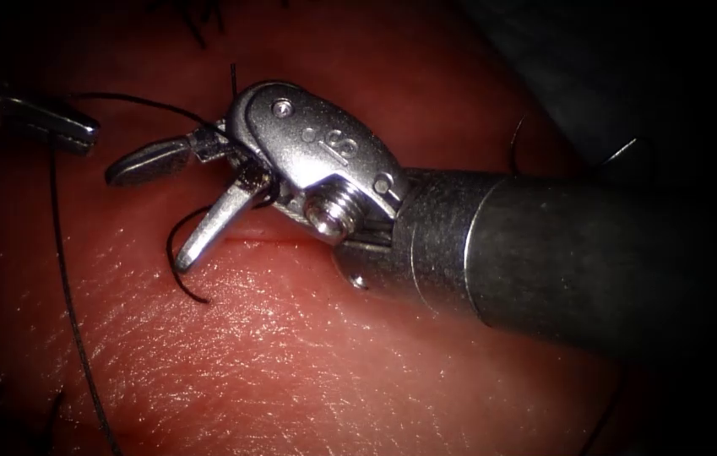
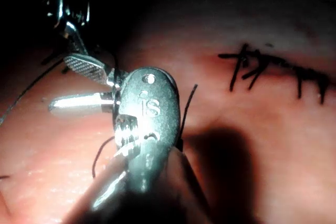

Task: Wound Closure
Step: Wrap the suture counter-clockwise around the right gripper two times

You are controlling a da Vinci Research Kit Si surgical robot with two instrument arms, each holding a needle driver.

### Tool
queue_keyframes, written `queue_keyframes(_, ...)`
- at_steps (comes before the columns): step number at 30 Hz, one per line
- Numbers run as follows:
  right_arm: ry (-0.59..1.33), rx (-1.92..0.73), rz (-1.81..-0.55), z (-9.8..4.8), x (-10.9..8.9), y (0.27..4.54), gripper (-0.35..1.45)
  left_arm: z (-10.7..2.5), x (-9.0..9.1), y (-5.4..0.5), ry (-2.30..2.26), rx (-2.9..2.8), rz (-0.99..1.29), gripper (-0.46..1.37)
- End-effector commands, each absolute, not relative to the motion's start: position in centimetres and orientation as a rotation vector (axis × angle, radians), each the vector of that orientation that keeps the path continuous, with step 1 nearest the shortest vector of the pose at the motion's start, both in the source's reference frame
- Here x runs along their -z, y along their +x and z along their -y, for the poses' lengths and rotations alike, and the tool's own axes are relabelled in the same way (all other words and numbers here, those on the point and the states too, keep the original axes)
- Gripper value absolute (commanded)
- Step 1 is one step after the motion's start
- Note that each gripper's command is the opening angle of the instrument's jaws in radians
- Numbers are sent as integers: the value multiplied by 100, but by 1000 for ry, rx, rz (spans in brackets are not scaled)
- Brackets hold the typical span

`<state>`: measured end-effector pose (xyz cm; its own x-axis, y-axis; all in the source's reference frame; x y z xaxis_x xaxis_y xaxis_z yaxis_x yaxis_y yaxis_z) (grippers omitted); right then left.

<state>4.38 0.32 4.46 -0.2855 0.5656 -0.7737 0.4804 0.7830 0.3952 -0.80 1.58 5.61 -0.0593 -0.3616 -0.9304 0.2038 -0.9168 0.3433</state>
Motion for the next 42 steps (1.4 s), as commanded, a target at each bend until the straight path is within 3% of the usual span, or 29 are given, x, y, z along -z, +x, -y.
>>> queue_keyframes(1, 744, -156, -1971, -38, -444, 437, 82, -154, -566, -85, 1832, 2041, 170, -35)
queue_keyframes(9, 577, -358, -2072, -72, -450, 430, 75, -129, -571, -126, 1802, 2049, 159, -35)
queue_keyframes(14, 513, -214, -2084, -80, -459, 437, 80, -116, -563, -140, 1810, 2050, 152, -35)
queue_keyframes(25, 340, -249, -1907, -64, -478, 441, 66, -97, -540, -149, 1808, 2036, 164, -35)
queue_keyframes(30, 280, -276, -1809, -54, -490, 446, 49, -95, -532, -160, 1809, 2033, 172, -35)
queue_keyframes(42, 298, -289, -1612, -23, -507, 466, 51, -92, -532, -168, 1810, 2027, 172, -35)
